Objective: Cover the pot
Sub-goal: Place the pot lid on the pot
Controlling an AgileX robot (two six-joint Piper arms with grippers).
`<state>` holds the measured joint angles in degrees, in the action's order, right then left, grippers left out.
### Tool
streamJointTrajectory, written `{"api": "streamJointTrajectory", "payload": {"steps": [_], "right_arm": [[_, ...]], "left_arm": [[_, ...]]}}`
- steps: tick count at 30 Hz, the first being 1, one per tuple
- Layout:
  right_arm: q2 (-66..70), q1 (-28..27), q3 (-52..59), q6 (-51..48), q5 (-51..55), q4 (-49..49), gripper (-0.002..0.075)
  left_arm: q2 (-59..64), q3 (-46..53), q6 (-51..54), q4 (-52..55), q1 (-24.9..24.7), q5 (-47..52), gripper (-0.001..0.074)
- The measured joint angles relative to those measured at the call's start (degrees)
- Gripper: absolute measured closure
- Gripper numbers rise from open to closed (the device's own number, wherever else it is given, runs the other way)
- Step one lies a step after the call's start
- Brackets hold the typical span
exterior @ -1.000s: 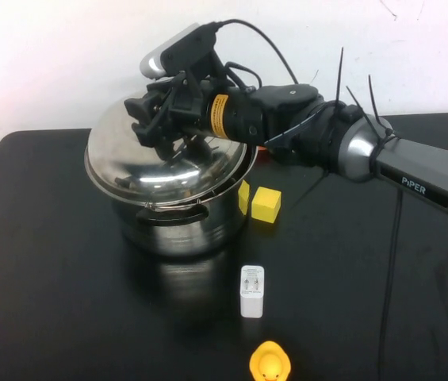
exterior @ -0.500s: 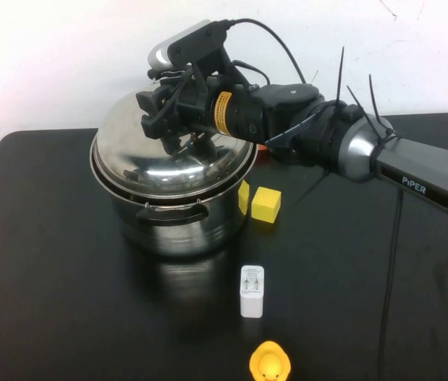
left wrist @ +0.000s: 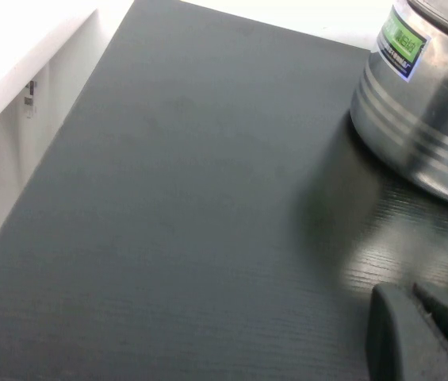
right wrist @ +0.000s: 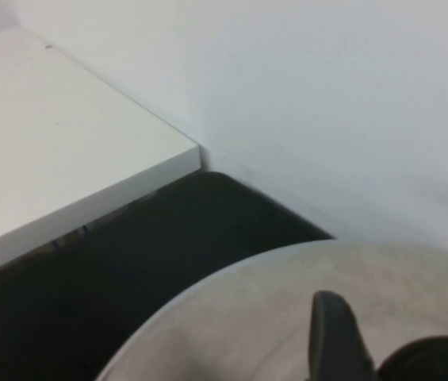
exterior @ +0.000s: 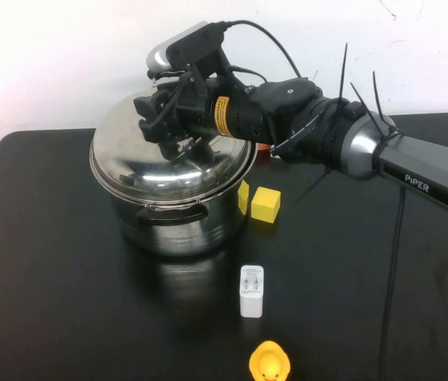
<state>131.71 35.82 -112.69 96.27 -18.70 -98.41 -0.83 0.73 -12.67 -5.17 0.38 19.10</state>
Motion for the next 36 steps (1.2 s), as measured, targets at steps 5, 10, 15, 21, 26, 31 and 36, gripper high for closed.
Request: {"api": "streamJointTrajectory", "payload": {"steps": [5, 10, 15, 21, 26, 31, 36], "right_arm": [[0.0, 0.0, 0.0, 2.8, -0.3, -1.1, 0.0394], [0.0, 0.0, 0.0, 3.0, -0.1, -1.3, 0.0394], [0.0, 0.0, 0.0, 3.1, 0.1, -1.6, 0.0394], [0.0, 0.0, 0.0, 3.0, 1.1, -1.8, 0.0394], [0.0, 0.0, 0.0, 2.9, 1.3, -1.8, 0.0351], [-0.5, 0.0, 0.0, 3.4, 1.7, -1.8, 0.0196], [-7.1, -0.1, 0.0, 7.4, 0.0, -1.9, 0.0363]], "left_arm": [[0.0, 0.0, 0.0, 0.0, 0.0, 0.0, 0.0736], [0.0, 0.0, 0.0, 0.0, 0.0, 0.0, 0.0736], [0.0, 0.0, 0.0, 0.0, 0.0, 0.0, 0.0736], [0.0, 0.0, 0.0, 0.0, 0.0, 0.0, 0.0736], [0.0, 0.0, 0.0, 0.0, 0.0, 0.0, 0.0736], [0.0, 0.0, 0.0, 0.0, 0.0, 0.0, 0.0736], [0.0, 0.0, 0.0, 0.0, 0.0, 0.0, 0.0736]]}}
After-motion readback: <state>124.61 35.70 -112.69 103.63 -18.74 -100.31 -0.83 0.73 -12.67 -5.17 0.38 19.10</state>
